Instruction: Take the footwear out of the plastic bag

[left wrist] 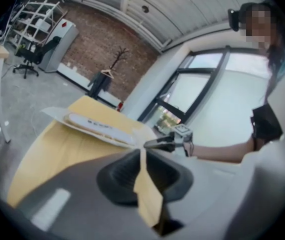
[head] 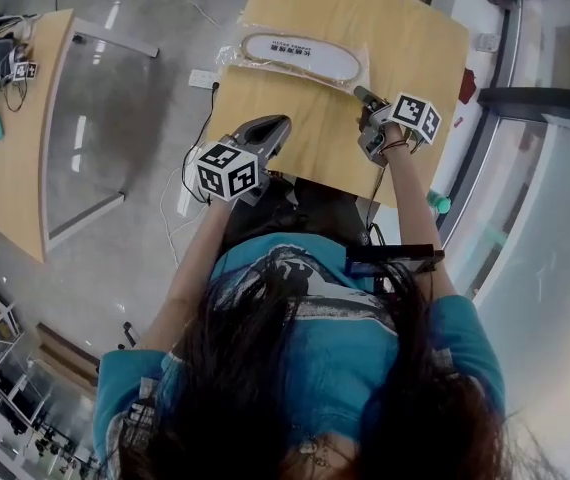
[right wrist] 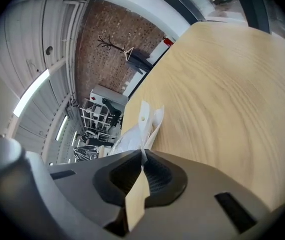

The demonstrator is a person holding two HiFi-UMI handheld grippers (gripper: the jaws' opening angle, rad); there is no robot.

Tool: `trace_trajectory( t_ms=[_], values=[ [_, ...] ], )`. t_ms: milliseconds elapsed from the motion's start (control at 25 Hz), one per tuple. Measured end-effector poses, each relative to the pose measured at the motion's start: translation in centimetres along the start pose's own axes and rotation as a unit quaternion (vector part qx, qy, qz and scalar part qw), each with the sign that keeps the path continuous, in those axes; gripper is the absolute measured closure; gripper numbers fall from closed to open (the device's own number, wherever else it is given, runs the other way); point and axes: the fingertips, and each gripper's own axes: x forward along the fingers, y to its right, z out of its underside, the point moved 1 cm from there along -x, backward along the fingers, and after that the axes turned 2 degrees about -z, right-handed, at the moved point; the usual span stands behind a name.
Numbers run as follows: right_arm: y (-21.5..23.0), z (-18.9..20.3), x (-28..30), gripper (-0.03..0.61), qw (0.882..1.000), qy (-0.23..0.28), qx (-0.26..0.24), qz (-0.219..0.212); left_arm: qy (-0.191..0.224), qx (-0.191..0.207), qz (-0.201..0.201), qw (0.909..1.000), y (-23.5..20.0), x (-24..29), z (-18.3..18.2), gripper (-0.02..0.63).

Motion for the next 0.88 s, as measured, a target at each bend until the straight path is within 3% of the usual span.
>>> trace_trajectory(
  t_ms=[120, 240, 440, 680, 760, 880],
  values=[
    [-0.6, 2.6, -1.0, 0.555, 1.0, -0.003, 0.015, -0.011, -0.034, -0.033, 0.024, 0.9986, -0.3, 0.6, 2.2, 0.555],
    [-1.1, 4.8, -2.1, 0.557, 0.999, -0.003, 0.035, -0.026, -0.045, -0.092, 0.046, 0.9937, -0.7, 1.1, 3.8, 0.521],
    [-1.4, 8.2, -4.0, 0.557, 0.998, -0.005, 0.045, -0.032, -0.019, -0.224, 0.084, 0.9709, -1.8, 2.1, 5.0, 0.495],
    [-1.6, 11.4, -6.2, 0.557, 0.999, 0.0, 0.03, -0.033, -0.072, -0.261, 0.109, 0.9565, -2.0, 3.7, 7.1, 0.415],
    [-1.7, 12.0, -6.7, 0.557, 0.999, 0.002, 0.024, -0.033, -0.074, -0.293, 0.125, 0.9449, -1.7, 4.3, 7.3, 0.385],
    [-2.3, 12.9, -7.1, 0.557, 0.999, 0.001, 0.008, -0.036, -0.049, -0.365, 0.139, 0.9192, -1.8, 4.8, 7.1, 0.37]
  ],
)
